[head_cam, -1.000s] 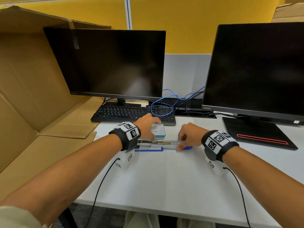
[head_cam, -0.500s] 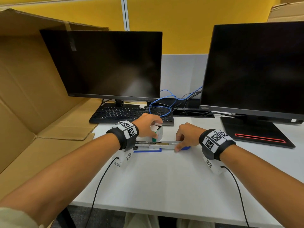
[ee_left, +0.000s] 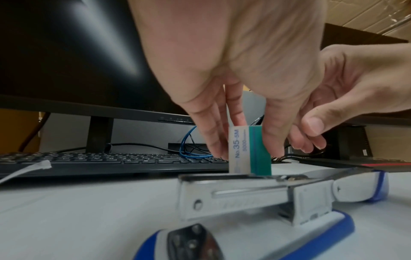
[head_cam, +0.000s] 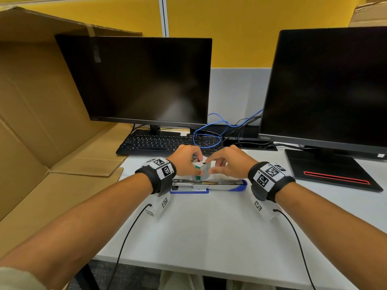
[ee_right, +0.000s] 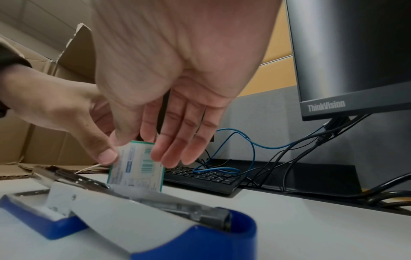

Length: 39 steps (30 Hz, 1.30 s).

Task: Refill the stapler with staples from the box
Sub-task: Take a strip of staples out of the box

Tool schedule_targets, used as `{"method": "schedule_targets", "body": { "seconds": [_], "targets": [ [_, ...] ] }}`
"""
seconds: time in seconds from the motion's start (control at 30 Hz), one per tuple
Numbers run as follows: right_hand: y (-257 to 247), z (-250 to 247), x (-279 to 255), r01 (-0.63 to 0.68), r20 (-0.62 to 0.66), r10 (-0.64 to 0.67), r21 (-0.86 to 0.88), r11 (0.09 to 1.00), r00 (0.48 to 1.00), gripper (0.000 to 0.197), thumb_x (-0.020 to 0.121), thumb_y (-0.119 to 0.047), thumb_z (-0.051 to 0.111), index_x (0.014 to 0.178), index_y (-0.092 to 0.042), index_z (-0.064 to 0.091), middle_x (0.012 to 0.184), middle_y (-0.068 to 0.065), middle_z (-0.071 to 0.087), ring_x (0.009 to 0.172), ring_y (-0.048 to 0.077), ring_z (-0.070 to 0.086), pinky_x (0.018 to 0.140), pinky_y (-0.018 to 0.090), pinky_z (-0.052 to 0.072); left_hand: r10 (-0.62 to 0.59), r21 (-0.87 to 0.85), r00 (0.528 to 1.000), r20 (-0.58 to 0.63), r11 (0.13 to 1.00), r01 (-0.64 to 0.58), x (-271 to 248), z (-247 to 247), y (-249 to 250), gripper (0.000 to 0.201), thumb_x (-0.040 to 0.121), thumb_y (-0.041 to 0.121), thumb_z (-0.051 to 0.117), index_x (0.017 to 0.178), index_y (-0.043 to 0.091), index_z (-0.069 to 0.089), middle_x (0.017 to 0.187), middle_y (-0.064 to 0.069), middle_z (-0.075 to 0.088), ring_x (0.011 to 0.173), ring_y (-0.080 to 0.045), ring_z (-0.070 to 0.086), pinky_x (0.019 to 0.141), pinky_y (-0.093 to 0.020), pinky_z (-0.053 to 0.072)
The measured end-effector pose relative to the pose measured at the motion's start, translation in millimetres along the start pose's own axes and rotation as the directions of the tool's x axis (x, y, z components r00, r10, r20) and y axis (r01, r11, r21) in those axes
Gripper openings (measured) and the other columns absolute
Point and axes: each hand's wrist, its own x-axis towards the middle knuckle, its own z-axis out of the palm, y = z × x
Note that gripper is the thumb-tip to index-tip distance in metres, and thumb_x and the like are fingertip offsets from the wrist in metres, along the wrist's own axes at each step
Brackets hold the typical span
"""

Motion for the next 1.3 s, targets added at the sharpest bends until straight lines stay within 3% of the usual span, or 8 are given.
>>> {"method": "schedule_targets", "body": {
  "seconds": [0.2,0.33,0.57,0.73,0.87,1.0,1.13,1.3],
  "targets": [
    [5.4,8.4,3.1,-0.015,0.005,0.016,-0.069,0.998,1.0,0.042,0.091,-0.038,0.065,0.132,-0.03,0.063,0.105,0.001,0.075,0.079,0.011,0.059,0.076,0.028,0.054,0.002,0.026,1.0,0.024,1.0,-0.003,0.8,-1.0,0.8,0.043,0.068,0.031,0.084,0.106,0.023,0.068,0.11,0.003,0.069,0.107,-0.02,0.059,0.097,-0.046,0.051],
    [3.7,9.3,3.7,-0.003,0.04,0.008,-0.113,0.994,0.999,0.045,0.092,-0.039,0.063,0.135,-0.03,0.06,0.107,0.001,0.074,0.08,0.011,0.059,0.07,0.024,0.047,0.007,0.065,0.999,0.051,0.998,-0.01,-0.1,-3.4,1.8,0.039,0.069,0.031,0.084,0.104,0.023,0.067,0.108,-0.001,0.068,0.106,-0.023,0.057,0.091,-0.048,0.054],
    [-3.3,10.0,13.2,-0.026,0.099,0.034,-0.081,0.996,0.994,0.04,0.097,-0.018,0.042,0.129,-0.02,0.065,0.109,0.006,0.074,0.073,0.013,0.061,0.073,0.035,0.06,0.034,-0.015,0.999,0.004,0.999,-0.034,-6.2,-3.8,2.2,0.048,0.06,0.026,0.088,0.084,0.029,0.046,0.092,-0.001,0.065,0.091,-0.025,0.062,0.076,-0.049,0.058],
    [-17.5,9.0,21.3,-0.022,0.259,0.025,-0.015,1.0,0.966,0.043,0.097,-0.012,0.033,0.129,-0.017,0.062,0.076,0.011,0.075,0.059,0.012,0.069,0.074,0.03,0.058,0.019,-0.027,1.0,-0.025,0.999,-0.02,-7.2,-2.1,1.3,0.042,0.062,0.022,0.087,0.079,0.019,0.049,0.087,-0.007,0.065,0.078,-0.021,0.056,0.076,-0.051,0.056],
    [-21.2,8.9,33.1,-0.109,0.264,0.1,0.017,0.994,0.959,0.033,0.097,-0.018,0.037,0.099,-0.002,0.066,0.069,0.015,0.072,0.059,0.02,0.069,0.078,0.04,0.058,0.006,-0.039,1.0,-0.03,0.999,-0.007,-8.0,-1.7,0.8,0.041,0.061,0.02,0.086,0.071,0.023,0.046,0.082,-0.004,0.064,0.076,-0.02,0.054,0.077,-0.051,0.056],
    [-22.5,12.2,45.0,-0.139,0.192,0.139,-0.014,0.99,0.972,0.03,0.096,-0.024,0.047,0.094,-0.007,0.072,0.059,0.002,0.066,0.054,0.015,0.062,0.074,0.038,0.06,0.004,-0.053,0.999,-0.038,0.999,-0.006,-7.1,-1.9,1.0,0.047,0.059,0.02,0.089,0.082,0.018,0.048,0.089,-0.007,0.067,0.08,-0.027,0.06,0.074,-0.045,0.058],
    [-26.9,9.3,53.6,-0.139,0.097,0.156,-0.16,0.977,0.983,0.019,0.09,-0.023,0.063,0.089,-0.009,0.075,0.081,0.005,0.065,0.075,0.021,0.062,0.066,0.034,0.051,-0.006,-0.142,1.0,-0.019,0.99,0.003,-4.4,-2.7,0.1,0.064,0.059,0.015,0.09,0.102,0.017,0.043,0.092,-0.01,0.066,0.069,-0.02,0.059,0.071,-0.043,0.059],
    [-41.7,-2.4,64.0,-0.092,0.203,0.159,-0.303,0.948,0.966,0.01,0.081,-0.016,0.073,0.075,-0.013,0.066,0.085,0.005,0.068,0.087,0.026,0.068,0.08,0.041,0.059,-0.034,-0.135,0.999,0.018,0.99,0.036,-1.9,-3.2,2.5,0.073,0.06,0.016,0.09,0.109,0.022,0.037,0.091,-0.005,0.062,0.08,-0.023,0.063,0.072,-0.039,0.06]
  ]
}}
